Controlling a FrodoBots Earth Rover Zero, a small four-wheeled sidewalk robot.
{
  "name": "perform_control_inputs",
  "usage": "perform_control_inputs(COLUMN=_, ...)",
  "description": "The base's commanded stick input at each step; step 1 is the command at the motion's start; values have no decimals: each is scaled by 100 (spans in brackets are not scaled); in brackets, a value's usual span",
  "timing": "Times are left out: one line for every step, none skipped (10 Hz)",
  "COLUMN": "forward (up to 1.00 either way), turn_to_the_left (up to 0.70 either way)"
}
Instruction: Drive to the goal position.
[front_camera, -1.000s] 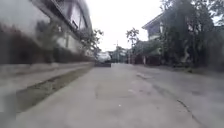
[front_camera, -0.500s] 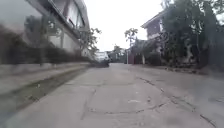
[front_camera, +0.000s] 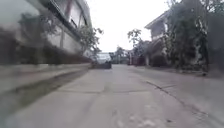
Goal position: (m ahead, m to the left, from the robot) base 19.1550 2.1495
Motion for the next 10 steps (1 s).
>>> perform_control_inputs(forward=100, turn_to_the_left=0)
perform_control_inputs(forward=100, turn_to_the_left=0)
perform_control_inputs(forward=100, turn_to_the_left=0)
perform_control_inputs(forward=100, turn_to_the_left=-3)
perform_control_inputs(forward=100, turn_to_the_left=-29)
perform_control_inputs(forward=100, turn_to_the_left=-40)
perform_control_inputs(forward=100, turn_to_the_left=-29)
perform_control_inputs(forward=100, turn_to_the_left=-10)
perform_control_inputs(forward=100, turn_to_the_left=0)
perform_control_inputs(forward=100, turn_to_the_left=0)
